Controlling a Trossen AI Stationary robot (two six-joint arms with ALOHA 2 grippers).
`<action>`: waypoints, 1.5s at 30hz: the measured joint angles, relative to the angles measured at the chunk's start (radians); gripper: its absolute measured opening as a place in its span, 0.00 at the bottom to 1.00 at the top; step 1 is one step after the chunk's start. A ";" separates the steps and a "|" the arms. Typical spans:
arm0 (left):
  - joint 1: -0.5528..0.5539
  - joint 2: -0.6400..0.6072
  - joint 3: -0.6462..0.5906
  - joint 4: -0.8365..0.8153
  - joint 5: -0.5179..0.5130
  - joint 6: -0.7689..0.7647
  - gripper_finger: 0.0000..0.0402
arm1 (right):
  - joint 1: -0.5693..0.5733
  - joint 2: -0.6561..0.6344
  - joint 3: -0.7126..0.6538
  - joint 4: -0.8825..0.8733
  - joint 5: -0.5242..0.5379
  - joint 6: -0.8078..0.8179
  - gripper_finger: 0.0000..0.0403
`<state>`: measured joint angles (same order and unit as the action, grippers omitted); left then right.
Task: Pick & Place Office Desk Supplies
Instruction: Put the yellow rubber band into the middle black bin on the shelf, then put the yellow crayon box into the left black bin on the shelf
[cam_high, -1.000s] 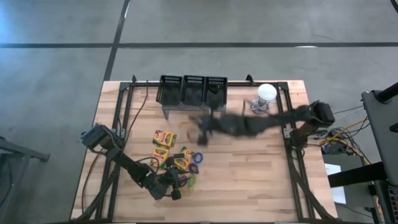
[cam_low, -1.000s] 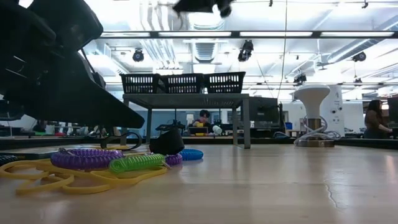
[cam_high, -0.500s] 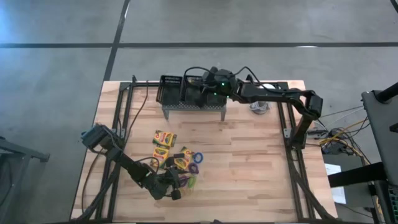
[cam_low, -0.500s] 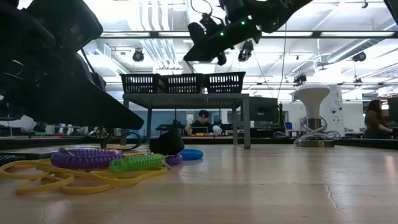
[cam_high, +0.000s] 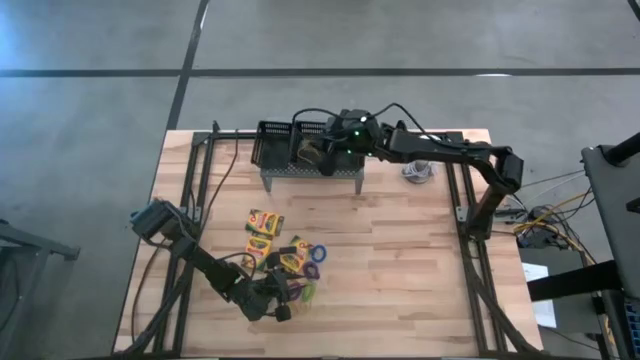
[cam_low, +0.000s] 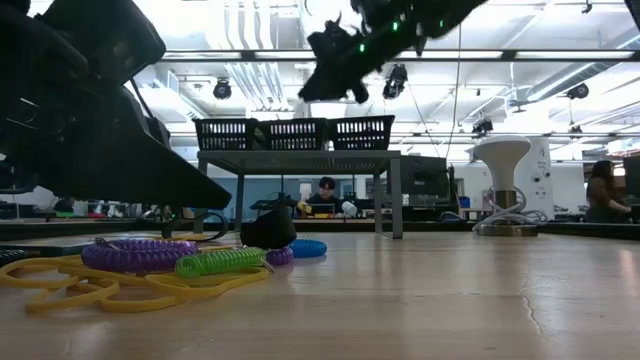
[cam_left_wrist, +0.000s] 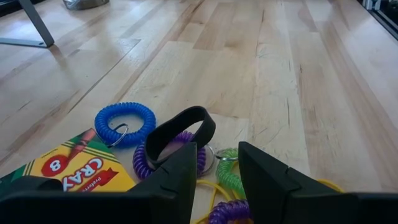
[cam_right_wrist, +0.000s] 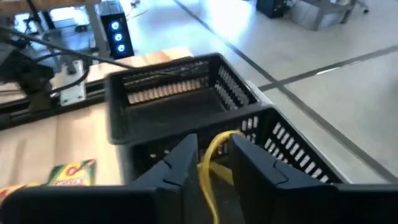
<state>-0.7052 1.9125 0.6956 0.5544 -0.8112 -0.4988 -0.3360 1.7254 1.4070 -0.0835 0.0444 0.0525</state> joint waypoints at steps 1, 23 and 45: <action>0.000 0.000 0.000 -0.001 0.000 0.000 0.30 | 0.016 -0.013 0.022 -0.064 0.004 -0.022 0.27; -0.001 -0.607 -0.002 -0.877 0.063 -0.490 0.30 | 0.916 -0.061 -0.478 0.173 0.505 0.127 0.18; 0.558 -0.737 -0.101 -0.967 0.675 0.163 0.58 | 0.877 0.051 -0.577 0.413 0.508 0.133 0.17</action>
<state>-0.1470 1.1755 0.5941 -0.4129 -0.1364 -0.3354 0.5410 1.7760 0.8303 0.3299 0.5526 0.1857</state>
